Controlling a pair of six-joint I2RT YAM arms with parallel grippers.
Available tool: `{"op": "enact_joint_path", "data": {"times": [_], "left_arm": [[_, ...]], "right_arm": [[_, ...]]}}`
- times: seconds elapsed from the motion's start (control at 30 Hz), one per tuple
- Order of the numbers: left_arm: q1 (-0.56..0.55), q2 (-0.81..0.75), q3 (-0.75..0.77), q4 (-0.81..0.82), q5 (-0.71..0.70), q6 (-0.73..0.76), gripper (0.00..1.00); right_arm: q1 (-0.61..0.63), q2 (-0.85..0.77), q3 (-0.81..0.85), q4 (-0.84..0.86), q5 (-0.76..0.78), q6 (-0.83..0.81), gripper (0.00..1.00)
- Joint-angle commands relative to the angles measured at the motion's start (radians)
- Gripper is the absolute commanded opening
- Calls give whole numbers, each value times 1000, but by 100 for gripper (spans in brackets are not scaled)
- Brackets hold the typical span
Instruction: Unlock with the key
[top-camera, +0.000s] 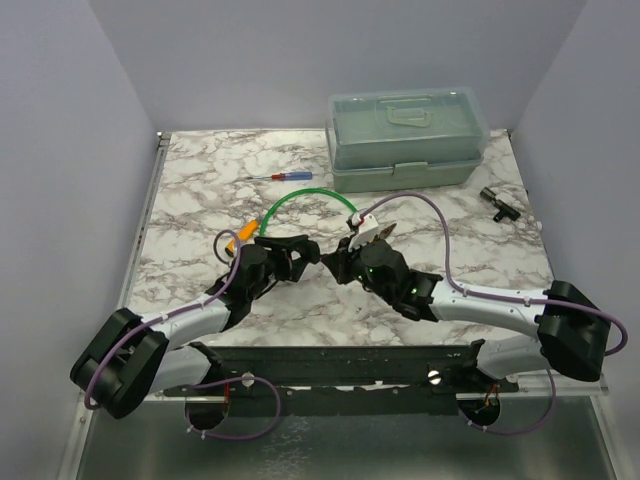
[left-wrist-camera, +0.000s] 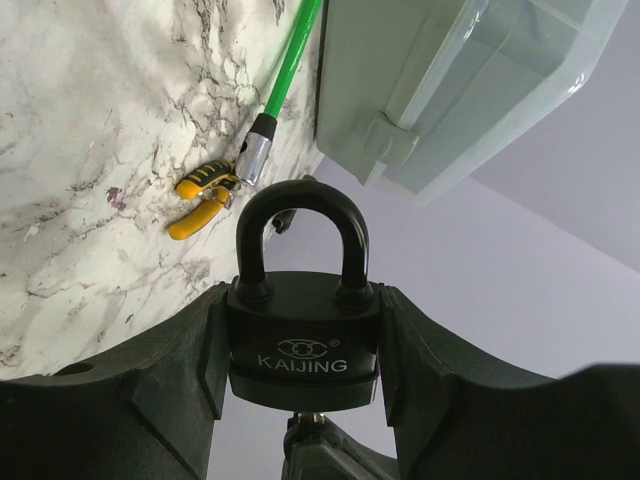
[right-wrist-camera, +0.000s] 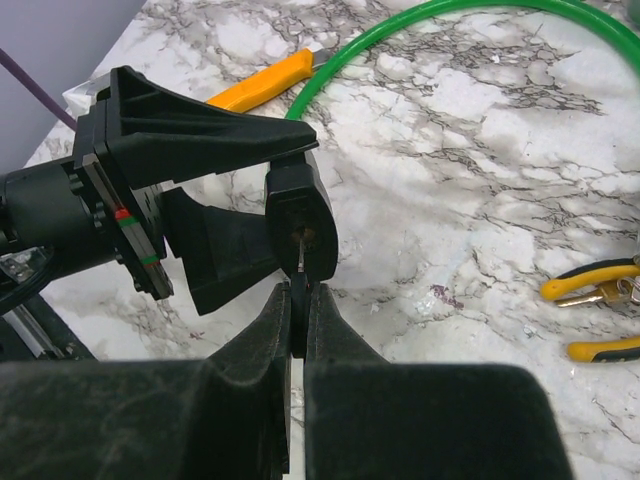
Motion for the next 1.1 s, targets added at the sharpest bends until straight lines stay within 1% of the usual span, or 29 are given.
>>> {"op": "enact_joint_path", "data": {"times": [0.0, 0.17, 0.33, 0.47, 0.6, 0.87, 1.07], "left_arm": [[1, -78, 6, 89, 11, -8, 0], [33, -111, -11, 50, -24, -6, 0], [46, -106, -6, 28, -31, 1, 0], [48, -91, 3, 14, -30, 8, 0], [48, -75, 16, 13, -2, 8, 0], [48, -79, 21, -1, 47, -11, 0], [48, -87, 21, -5, 83, -19, 0]], "right_arm": [[8, -37, 14, -49, -24, -17, 0], [8, -149, -52, -94, 16, -24, 0], [8, -232, -73, -142, -6, -19, 0], [8, -251, -76, -152, -36, -20, 0], [8, -235, -86, -109, -60, -39, 0], [8, -137, -58, -4, -36, -83, 0], [8, -84, -27, 21, -50, -98, 0]]}}
